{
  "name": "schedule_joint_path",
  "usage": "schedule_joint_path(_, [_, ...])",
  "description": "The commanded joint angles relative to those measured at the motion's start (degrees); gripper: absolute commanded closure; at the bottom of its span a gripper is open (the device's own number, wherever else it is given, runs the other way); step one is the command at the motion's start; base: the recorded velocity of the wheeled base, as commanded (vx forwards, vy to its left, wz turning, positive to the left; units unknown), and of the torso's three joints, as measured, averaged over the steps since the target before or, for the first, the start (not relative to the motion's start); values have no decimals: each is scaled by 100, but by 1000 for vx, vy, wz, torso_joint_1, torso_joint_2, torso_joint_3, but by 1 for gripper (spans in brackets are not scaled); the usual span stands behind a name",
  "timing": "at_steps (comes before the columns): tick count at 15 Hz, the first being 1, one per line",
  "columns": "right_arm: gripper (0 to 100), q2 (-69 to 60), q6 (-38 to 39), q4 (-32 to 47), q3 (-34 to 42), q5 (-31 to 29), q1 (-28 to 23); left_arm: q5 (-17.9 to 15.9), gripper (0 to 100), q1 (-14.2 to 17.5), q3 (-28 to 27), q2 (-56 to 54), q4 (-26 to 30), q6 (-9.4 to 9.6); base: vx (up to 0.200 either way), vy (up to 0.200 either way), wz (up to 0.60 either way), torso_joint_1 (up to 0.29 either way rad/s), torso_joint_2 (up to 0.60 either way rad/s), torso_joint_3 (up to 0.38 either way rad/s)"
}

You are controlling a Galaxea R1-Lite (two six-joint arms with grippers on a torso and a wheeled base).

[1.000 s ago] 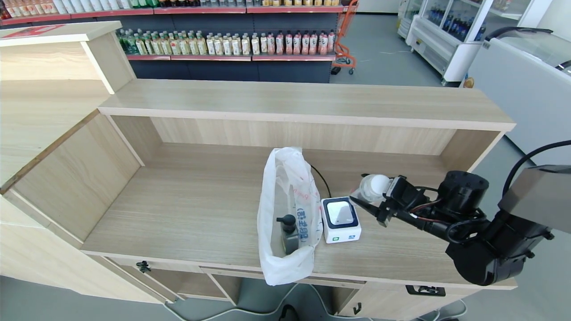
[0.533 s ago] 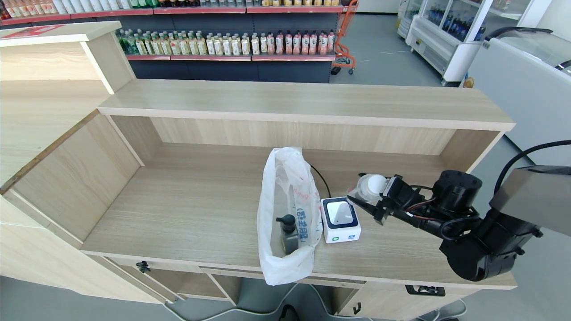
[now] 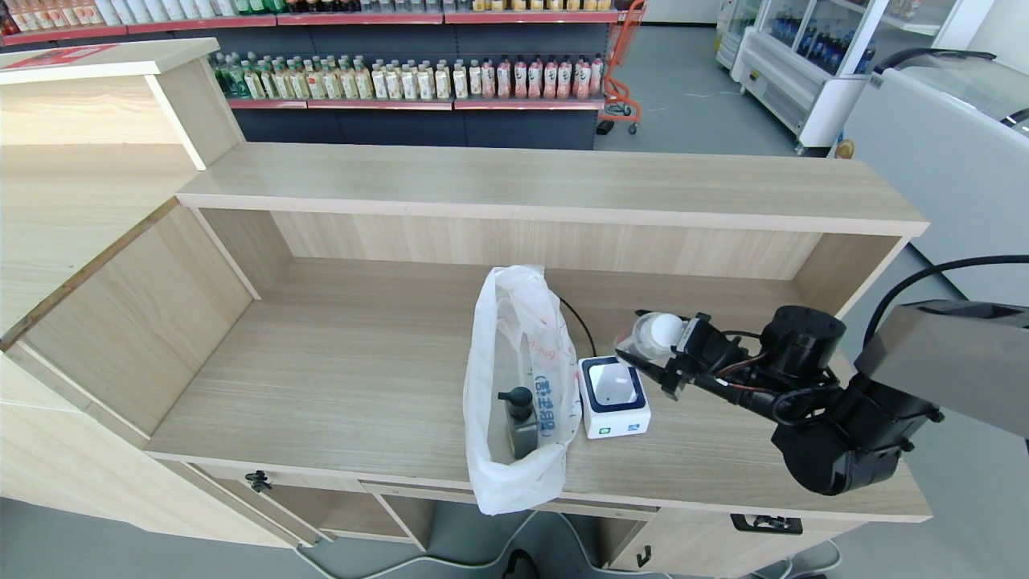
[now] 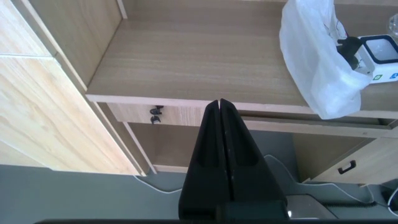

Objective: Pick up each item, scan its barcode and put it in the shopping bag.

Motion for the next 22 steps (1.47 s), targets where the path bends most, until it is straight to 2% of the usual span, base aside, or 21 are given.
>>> schedule_joint_path(1, [100,171,6,-2,-162,-8,44,1,100,0,1,-2,0,2,0,0,0,0,0,0])
schedule_joint_path(8, [100,356,15,-2,-338,0,202,1,100,0,-8,6,0,2,0,0,0,0,0,0])
schedule_joint_path(22, [100,540,59,-248,-303,36,202,1,100,0,1,-2,0,2,0,0,0,0,0,0])
